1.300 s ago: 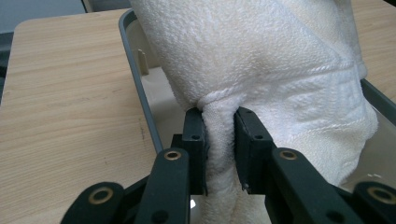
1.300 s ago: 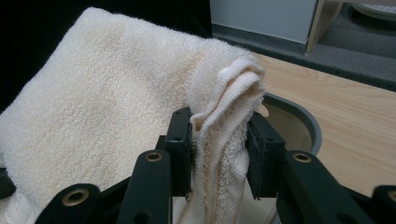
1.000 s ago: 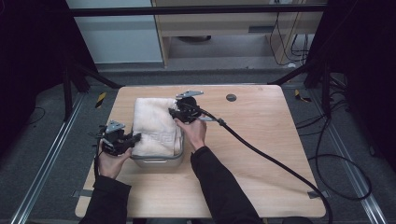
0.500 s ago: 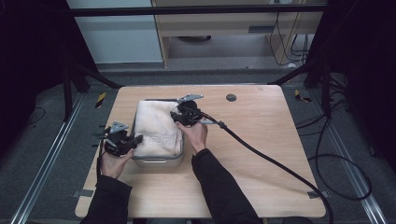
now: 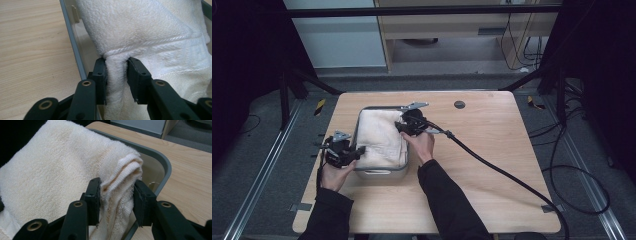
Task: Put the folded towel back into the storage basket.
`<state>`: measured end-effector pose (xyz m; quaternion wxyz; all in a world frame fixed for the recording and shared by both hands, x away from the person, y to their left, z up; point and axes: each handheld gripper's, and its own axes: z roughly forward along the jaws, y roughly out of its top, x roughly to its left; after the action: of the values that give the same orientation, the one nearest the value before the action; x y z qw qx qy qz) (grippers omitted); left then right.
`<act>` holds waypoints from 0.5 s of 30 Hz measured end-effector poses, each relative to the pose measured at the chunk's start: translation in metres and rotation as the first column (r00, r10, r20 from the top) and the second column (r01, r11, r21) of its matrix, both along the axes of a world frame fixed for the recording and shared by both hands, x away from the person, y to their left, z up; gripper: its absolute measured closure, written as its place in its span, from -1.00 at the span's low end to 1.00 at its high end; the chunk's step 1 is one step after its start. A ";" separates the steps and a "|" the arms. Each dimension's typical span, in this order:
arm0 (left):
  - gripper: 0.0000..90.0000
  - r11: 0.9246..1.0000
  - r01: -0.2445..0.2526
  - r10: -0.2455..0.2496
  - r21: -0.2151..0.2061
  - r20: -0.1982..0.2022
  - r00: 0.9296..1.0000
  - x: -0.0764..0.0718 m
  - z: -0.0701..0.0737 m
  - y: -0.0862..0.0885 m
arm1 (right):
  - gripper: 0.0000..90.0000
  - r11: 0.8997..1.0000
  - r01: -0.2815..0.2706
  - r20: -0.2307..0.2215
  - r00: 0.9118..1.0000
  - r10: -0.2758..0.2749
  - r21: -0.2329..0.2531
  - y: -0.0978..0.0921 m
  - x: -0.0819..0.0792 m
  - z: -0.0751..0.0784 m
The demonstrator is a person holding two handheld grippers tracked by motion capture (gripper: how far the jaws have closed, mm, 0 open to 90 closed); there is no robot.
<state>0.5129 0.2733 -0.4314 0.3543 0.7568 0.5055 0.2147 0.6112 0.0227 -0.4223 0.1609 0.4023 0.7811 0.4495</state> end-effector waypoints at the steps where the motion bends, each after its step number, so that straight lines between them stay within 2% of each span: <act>1: 0.47 1.000 0.002 -0.002 -0.006 0.003 1.000 0.000 0.000 0.000 | 0.30 1.000 -0.003 0.007 1.000 0.003 -0.014 0.000 0.001 -0.002; 7: 0.36 1.000 0.002 -0.002 0.001 0.009 1.000 -0.001 0.001 -0.002 | 0.19 0.998 -0.006 0.049 0.999 0.009 -0.069 0.000 0.004 -0.006; 9: 0.33 1.000 -0.008 0.008 -0.001 0.028 1.000 -0.002 0.003 -0.002 | 0.14 0.998 -0.016 0.062 0.998 0.020 -0.063 0.000 0.003 -0.005; 13: 0.25 0.999 -0.016 0.019 -0.038 0.077 0.997 -0.007 0.011 0.001 | 0.06 0.998 -0.022 0.084 0.996 0.027 -0.060 -0.003 -0.001 0.002; 15: 0.22 0.999 -0.017 0.020 -0.041 0.084 0.996 -0.008 0.012 0.002 | 0.02 0.999 -0.022 0.093 0.995 0.026 -0.043 -0.006 -0.003 0.005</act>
<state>0.5052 0.2748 -0.4190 0.3886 0.7351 0.5013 0.2394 0.6084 0.0169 -0.4174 0.2005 0.3680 0.7867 0.4532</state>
